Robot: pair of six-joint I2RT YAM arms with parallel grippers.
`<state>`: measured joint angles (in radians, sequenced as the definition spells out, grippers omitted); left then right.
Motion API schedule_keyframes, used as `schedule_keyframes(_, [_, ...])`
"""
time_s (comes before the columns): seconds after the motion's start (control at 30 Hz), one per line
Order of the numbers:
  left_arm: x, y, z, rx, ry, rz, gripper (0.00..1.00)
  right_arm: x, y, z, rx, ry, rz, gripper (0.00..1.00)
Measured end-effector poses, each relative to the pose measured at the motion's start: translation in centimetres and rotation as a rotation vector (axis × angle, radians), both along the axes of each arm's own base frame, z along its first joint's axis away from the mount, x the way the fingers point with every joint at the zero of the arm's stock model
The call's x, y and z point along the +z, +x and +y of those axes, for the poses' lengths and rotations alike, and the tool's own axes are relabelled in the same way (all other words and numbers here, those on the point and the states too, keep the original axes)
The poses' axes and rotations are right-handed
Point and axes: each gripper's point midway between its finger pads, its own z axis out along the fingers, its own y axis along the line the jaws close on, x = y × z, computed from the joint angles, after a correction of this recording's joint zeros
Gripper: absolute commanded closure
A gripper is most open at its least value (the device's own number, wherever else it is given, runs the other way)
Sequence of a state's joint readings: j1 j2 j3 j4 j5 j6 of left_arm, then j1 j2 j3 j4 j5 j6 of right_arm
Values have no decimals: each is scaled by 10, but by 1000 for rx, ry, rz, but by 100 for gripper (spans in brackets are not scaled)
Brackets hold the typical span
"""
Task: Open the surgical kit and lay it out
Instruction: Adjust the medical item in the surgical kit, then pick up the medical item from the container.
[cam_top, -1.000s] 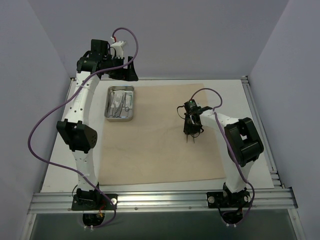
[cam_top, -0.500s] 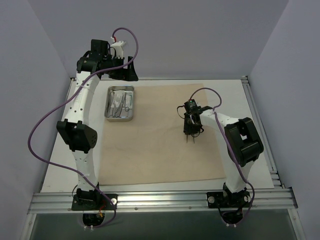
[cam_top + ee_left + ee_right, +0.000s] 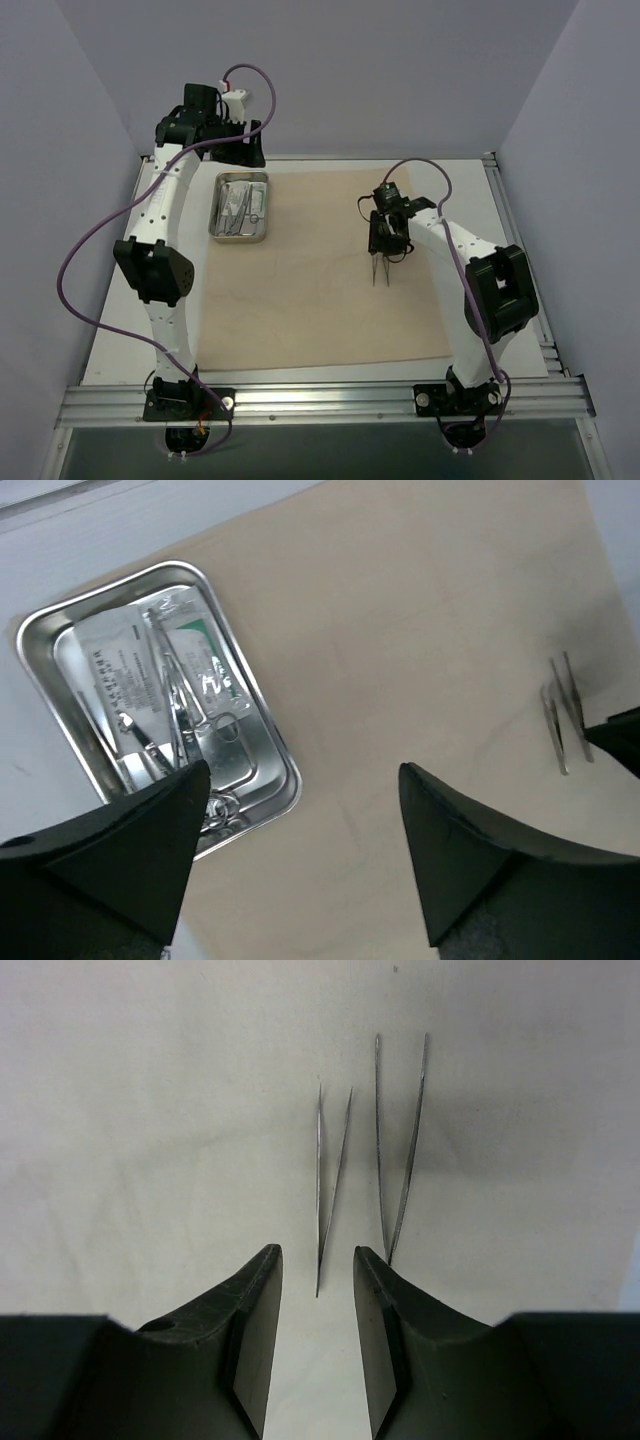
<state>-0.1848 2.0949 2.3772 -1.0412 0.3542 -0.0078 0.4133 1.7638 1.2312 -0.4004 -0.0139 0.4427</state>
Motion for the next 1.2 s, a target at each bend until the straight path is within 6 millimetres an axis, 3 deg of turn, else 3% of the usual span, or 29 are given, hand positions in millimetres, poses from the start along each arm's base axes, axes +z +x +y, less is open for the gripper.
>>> schedule_keyframes(0.07, [-4, 4, 12, 30, 53, -9, 32, 17, 6, 1, 0, 10, -29, 69])
schedule_keyframes(0.1, [-7, 7, 19, 52, 82, -14, 47, 26, 10, 1, 0, 15, -49, 69])
schedule_keyframes(0.2, [-21, 17, 38, 107, 171, -12, 65, 51, 20, 3, 1, 28, -106, 69])
schedule_keyframes(0.27, [-41, 26, 54, 147, 250, 9, 69, 63, 24, 3, 5, 34, -136, 69])
schedule_keyframes(0.47, [-125, 43, 91, 199, 488, 135, 71, 71, 25, 0, 0, 30, -156, 70])
schedule_keyframes(0.57, [-169, 41, 104, 191, 579, 219, 73, 71, 25, -2, -2, 28, -152, 70])
schedule_keyframes(0.67, [-197, 38, 112, 179, 628, 281, 73, 67, 27, -3, -5, 24, -145, 70])
schedule_keyframes(0.77, [-208, 38, 116, 170, 641, 304, 67, 60, 26, -1, 5, 27, -125, 70])
schedule_keyframes(0.9, [-207, 45, 119, 169, 633, 287, 62, 48, 26, 0, 18, 21, -94, 71])
schedule_keyframes(1.03, [-205, 59, 120, 175, 625, 253, 61, 41, 25, 1, 26, 20, -73, 70])
schedule_keyframes(1.2, [-219, 63, 117, 155, 599, 264, 64, 40, 25, 0, 25, 20, -72, 71])
